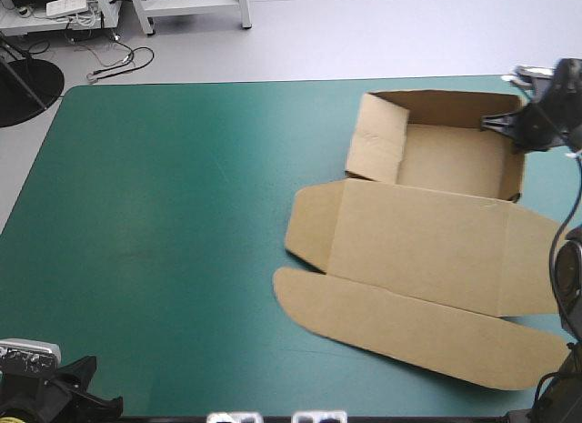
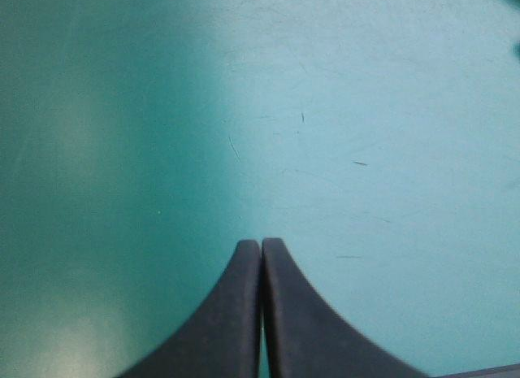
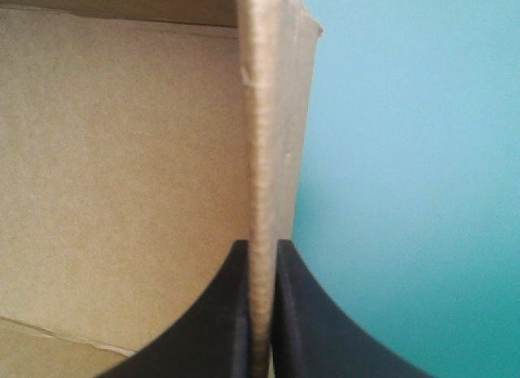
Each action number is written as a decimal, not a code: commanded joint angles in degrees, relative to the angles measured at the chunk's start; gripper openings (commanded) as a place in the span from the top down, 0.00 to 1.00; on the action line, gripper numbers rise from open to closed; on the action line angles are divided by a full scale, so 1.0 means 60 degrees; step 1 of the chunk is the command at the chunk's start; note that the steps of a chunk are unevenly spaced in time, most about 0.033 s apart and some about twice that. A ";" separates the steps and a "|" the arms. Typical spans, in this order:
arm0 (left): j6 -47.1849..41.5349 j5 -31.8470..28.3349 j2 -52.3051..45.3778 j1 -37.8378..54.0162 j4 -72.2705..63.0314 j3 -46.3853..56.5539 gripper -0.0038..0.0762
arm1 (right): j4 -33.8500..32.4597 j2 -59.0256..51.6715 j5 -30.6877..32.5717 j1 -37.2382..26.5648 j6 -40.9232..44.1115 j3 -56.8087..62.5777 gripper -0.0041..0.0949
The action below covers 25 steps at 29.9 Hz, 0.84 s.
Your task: Fold the box
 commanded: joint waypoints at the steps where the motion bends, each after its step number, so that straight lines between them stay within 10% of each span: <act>1: -0.0105 0.0013 0.0125 -0.0059 0.0160 -0.0209 0.96 | 0.0035 -0.0533 0.0138 -0.1403 -0.0184 -0.0241 0.96; 5: -0.0105 -0.0134 0.0125 -0.0059 0.0295 -0.0209 0.96 | 0.0073 -0.0331 0.0138 -0.2099 -0.0521 -0.0222 0.89; 12: -0.0105 -0.0195 0.0125 -0.0059 0.0740 -0.0209 0.96 | 0.0759 -0.0166 0.0060 -0.2186 -0.0881 -0.0222 0.48; 25: -0.0033 -0.0579 0.0125 -0.0059 0.1014 -0.0209 0.96 | 0.2258 -0.2622 0.0125 -0.2186 -0.1173 -0.0171 0.49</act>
